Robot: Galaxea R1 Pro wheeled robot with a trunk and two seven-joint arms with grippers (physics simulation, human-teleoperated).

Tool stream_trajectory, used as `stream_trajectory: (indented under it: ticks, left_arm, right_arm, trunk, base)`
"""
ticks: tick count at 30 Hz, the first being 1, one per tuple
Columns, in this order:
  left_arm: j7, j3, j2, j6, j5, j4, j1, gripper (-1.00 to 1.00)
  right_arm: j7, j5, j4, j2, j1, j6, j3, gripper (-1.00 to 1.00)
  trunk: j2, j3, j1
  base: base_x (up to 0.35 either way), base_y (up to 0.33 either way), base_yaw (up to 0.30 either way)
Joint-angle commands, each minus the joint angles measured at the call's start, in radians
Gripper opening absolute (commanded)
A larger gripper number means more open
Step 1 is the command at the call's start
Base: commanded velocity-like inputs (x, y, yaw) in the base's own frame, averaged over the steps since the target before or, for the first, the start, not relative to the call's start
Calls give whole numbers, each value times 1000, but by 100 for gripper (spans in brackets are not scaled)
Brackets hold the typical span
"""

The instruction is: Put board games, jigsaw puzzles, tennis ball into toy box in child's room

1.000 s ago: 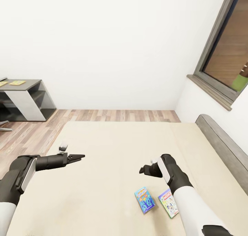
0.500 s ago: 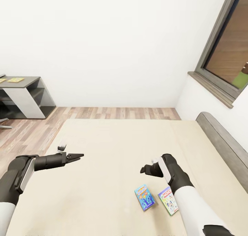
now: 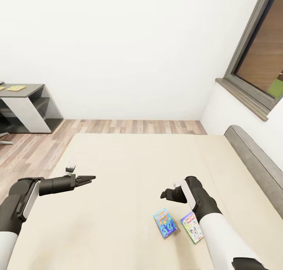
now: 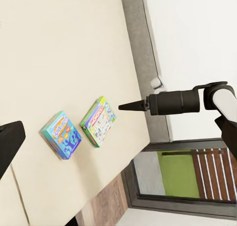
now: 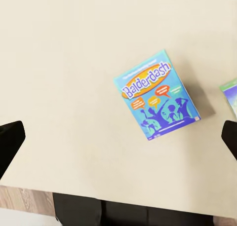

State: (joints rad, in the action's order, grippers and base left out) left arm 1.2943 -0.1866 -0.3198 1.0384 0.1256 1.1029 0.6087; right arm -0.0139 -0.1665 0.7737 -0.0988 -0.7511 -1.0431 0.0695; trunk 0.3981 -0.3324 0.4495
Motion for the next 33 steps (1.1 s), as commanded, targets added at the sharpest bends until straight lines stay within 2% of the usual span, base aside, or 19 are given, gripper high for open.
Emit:
stream_trajectory:
  ticks: [1, 27, 33]
  left_arm:
    - [2, 0, 0, 8, 2, 0, 1, 100]
    - [2, -1, 2, 8, 1, 0, 0, 100]
    - [2, -1, 2, 8, 2, 0, 0, 100]
  right_arm:
    - [-1, -3, 1, -1, -1, -4, 4, 100]
    - [-1, -2, 2, 1, -1, -4, 4, 100]
    - [0, -2, 2, 10, -1, -4, 4, 100]
  trunk:
    - [2, -3, 0]
    - [2, -46, 0]
    - [2, -56, 0]
  base:
    - [0, 0, 0]
    - [0, 0, 0]
    - [0, 0, 0]
